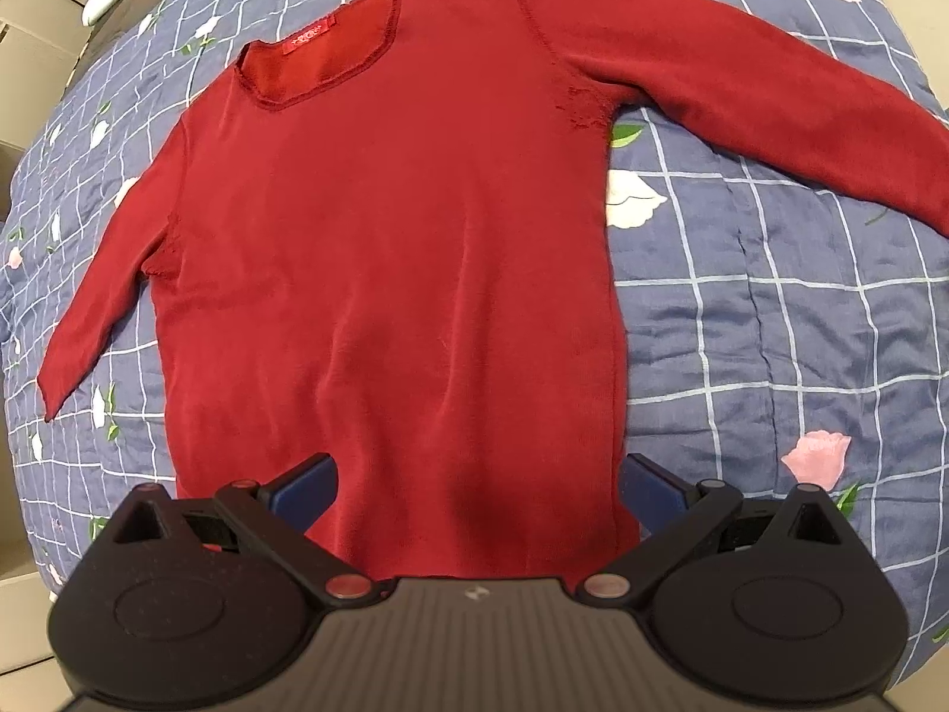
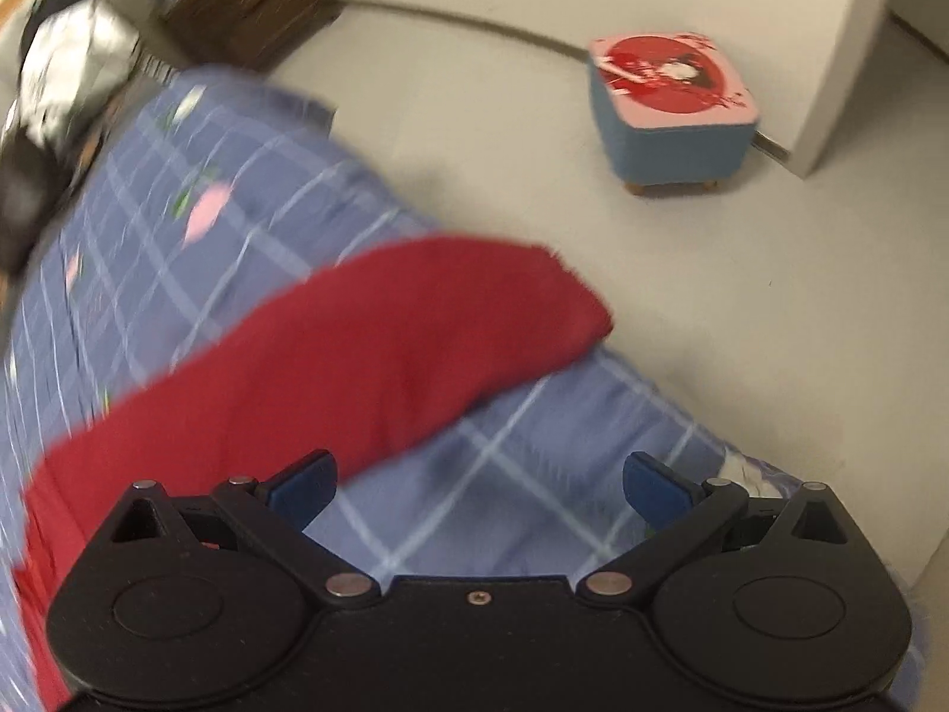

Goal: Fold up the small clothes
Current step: 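Close the right tool on the sleeve cuff and lift it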

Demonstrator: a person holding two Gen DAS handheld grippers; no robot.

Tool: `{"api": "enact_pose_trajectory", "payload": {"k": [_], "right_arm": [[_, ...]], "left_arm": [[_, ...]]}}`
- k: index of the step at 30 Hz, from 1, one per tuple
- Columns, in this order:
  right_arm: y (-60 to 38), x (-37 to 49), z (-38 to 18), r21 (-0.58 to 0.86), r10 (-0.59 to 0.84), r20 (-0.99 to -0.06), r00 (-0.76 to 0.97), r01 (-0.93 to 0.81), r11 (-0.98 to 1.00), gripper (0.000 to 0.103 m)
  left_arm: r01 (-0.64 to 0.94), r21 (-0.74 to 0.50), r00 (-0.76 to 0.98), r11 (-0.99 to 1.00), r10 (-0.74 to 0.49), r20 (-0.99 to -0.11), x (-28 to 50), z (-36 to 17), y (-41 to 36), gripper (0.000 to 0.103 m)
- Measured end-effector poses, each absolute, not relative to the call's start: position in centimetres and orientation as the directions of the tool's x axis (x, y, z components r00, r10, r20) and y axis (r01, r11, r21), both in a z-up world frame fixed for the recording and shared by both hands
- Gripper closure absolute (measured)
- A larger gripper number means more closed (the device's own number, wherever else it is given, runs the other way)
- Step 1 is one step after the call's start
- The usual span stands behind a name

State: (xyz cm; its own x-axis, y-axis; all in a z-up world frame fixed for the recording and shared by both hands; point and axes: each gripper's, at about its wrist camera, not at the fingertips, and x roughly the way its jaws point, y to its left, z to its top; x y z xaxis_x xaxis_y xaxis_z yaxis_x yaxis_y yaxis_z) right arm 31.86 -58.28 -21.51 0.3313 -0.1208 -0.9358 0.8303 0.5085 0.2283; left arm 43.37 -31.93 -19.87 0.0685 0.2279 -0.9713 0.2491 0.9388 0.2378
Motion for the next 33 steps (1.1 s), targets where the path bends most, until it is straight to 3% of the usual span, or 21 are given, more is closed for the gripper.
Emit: {"api": "enact_pose_trajectory", "payload": {"k": [4, 6, 11, 17, 23, 33], "right_arm": [[-60.8, 31.2, -23.1, 0.312, -0.120, -0.919, 0.375, 0.880, 0.359, 0.003], [-61.7, 31.0, -24.1, 0.313, -0.120, -0.927, 0.356, 0.908, 0.279, 0.011], [-62.2, 31.8, -25.0, 0.291, -0.155, -0.933, 0.326, 0.933, 0.212, 0.010], [-62.6, 33.6, -24.5, 0.227, -0.216, -0.934, 0.286, 0.939, 0.259, 0.042], [-63.1, 32.9, -23.9, 0.229, -0.232, -0.928, 0.293, 0.937, 0.265, 0.097], [-59.7, 34.8, -16.2, 0.198, -0.294, -0.820, 0.491, 0.726, 0.658, 0.098]], "left_arm": [[0.234, 0.243, 0.062, 0.941, 0.235, -0.970, 43.2, -19.8, -31.2, 0.000], [0.221, 0.247, 0.056, 0.944, 0.240, -0.969, 43.0, -19.6, -30.6, 0.000], [0.182, 0.251, 0.042, 0.951, 0.247, -0.968, 42.3, -19.2, -28.9, 0.000], [0.128, 0.256, 0.026, 0.958, 0.255, -0.967, 41.5, -18.6, -27.0, 0.000], [0.088, 0.263, 0.025, 0.961, 0.261, -0.965, 40.7, -17.9, -25.4, 0.000], [0.073, 0.259, 0.043, 0.963, 0.256, -0.966, 39.6, -16.3, -24.4, 0.000]]}}
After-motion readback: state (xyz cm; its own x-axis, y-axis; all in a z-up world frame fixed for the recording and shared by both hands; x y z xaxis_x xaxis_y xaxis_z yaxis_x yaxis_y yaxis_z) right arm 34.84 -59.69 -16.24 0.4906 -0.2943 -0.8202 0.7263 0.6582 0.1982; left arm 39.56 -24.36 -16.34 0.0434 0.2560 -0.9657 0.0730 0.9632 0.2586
